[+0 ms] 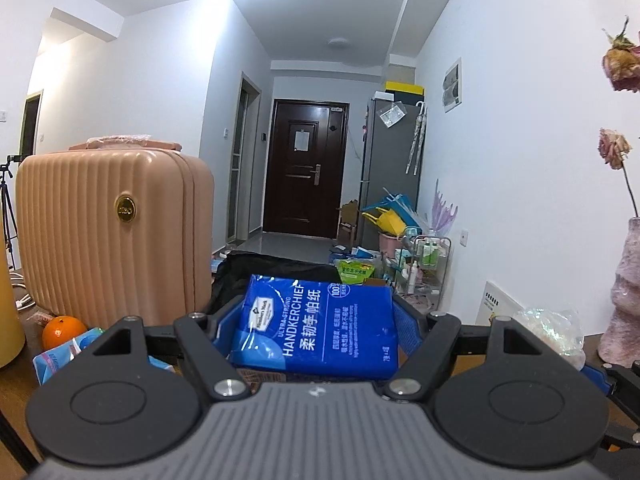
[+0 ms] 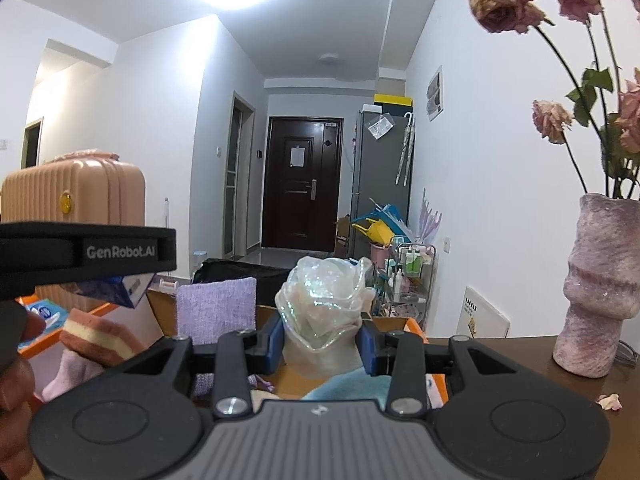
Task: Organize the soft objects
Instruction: 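Lower the tissue pack into the box, open left gripper while right releases bag, then withdraw both grippers up and away from the box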
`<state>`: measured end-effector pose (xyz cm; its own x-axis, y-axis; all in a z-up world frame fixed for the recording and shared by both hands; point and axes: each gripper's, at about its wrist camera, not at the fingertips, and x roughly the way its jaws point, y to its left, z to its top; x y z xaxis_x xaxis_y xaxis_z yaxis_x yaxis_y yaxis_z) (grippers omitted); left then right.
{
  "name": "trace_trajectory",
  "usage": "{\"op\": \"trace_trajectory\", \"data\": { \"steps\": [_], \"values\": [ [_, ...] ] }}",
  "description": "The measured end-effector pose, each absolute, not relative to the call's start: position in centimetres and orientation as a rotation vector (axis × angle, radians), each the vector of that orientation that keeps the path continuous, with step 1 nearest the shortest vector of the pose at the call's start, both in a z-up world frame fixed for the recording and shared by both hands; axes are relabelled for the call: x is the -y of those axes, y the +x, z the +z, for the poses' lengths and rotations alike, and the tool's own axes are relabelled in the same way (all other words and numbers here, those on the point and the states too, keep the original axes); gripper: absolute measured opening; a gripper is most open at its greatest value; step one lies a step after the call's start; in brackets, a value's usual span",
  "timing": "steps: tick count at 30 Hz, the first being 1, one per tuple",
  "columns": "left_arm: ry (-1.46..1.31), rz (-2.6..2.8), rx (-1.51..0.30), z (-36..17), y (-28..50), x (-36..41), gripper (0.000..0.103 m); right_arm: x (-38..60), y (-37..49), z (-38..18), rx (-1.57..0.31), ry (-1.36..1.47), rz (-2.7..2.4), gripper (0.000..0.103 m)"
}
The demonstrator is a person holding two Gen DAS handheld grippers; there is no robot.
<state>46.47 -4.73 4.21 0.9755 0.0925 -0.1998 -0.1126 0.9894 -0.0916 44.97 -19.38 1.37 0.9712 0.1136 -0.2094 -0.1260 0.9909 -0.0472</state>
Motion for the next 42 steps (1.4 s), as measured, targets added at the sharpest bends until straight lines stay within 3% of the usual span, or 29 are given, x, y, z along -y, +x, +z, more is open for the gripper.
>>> {"op": "trace_trajectory", "data": {
  "steps": [7,10,15,17,42],
  "values": [
    [-0.115,0.110,-0.225,3.8,47.2,4.1,0.077,19.4,45.4,0.9,-0.228,-0.075,0.118,0.041],
    [-0.123,0.111,-0.216,3.7,47.1,3.9,0.083,19.4,45.4,0.7,-0.236,-0.081,0.114,0.046],
    [-0.143,0.132,-0.199,3.7,46.8,3.4,0.103,19.8,45.2,0.6,-0.233,-0.062,0.099,0.094],
    [-0.145,0.131,-0.192,3.7,46.7,3.4,0.103,20.0,44.9,0.7,-0.216,-0.052,0.089,0.103],
    [-0.128,0.146,-0.193,3.7,43.3,3.0,0.103,21.5,42.1,0.8,-0.192,-0.017,0.054,0.103]
  ]
}}
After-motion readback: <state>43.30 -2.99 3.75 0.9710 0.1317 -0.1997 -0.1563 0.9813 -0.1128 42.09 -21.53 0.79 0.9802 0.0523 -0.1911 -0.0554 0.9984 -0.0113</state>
